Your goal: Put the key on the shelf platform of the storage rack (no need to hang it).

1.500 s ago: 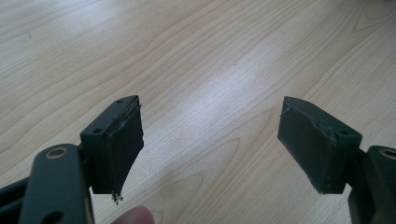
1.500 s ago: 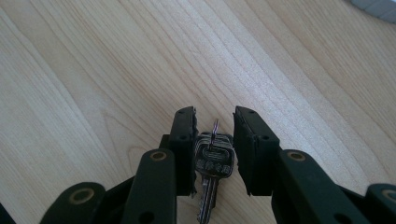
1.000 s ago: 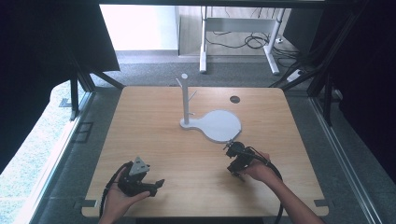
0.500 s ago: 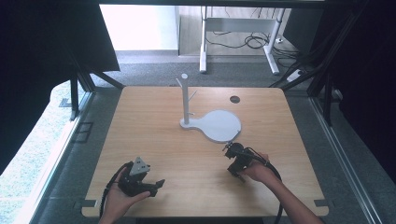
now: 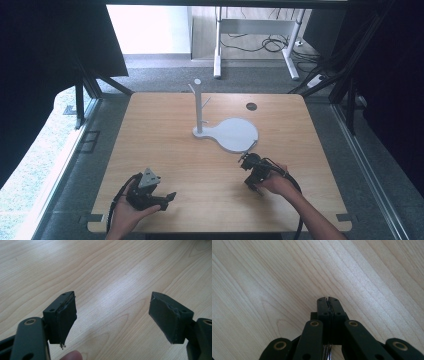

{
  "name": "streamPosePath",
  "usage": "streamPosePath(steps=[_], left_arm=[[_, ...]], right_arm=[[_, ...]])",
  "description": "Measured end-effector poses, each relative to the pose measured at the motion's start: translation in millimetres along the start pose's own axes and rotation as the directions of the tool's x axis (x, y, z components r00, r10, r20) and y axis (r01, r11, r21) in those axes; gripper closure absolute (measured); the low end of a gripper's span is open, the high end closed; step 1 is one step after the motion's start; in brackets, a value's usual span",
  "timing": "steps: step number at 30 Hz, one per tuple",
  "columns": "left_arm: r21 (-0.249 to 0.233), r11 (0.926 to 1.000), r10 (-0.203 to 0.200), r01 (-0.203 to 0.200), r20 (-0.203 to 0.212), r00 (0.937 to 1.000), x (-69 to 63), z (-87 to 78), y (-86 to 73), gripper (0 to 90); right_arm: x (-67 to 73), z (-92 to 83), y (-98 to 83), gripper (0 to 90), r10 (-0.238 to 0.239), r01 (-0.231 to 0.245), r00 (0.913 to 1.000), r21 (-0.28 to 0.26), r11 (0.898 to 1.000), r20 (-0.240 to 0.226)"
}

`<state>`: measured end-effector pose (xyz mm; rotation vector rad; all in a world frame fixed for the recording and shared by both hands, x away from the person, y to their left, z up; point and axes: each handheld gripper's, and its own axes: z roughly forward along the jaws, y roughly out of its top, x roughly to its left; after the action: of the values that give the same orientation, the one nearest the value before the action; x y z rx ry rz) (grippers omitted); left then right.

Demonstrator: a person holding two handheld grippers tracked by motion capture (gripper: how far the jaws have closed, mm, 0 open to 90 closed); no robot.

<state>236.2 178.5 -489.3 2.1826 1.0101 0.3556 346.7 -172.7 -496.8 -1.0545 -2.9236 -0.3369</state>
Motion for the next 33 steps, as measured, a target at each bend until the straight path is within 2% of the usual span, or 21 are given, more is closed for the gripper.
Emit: streamPosePath(steps=[5,13,20,33], left_arm=[[0.0,1.0,0.0,0.0,0.001,1.0,0.2,-0.1,0.0,22.5],[-0.006,1.0,-0.004,0.004,0.0,1.0,1.1,-1.7,0.1,22.5],[-0.006,1.0,-0.003,0.003,-0.001,1.0,1.0,-2.1,0.3,22.4],[-0.007,1.0,-0.005,0.005,-0.002,1.0,1.4,-2.3,0.0,22.4]], right_arm=[[-1.2,-3.0,-0.4,89.4,-0.015,0.015,0.9999,-0.005,1.0,0.002],[-0.7,-20.3,1.1,89.5,-0.029,0.03,0.9992,-0.013,0.999,0.028],[-3.4,-32.8,-2.6,89.6,-0.018,0.02,0.999,-0.028,0.999,0.041],[-5.3,-57.3,-3.9,89.6,-0.021,0.025,0.9986,-0.086,0.996,0.048]])
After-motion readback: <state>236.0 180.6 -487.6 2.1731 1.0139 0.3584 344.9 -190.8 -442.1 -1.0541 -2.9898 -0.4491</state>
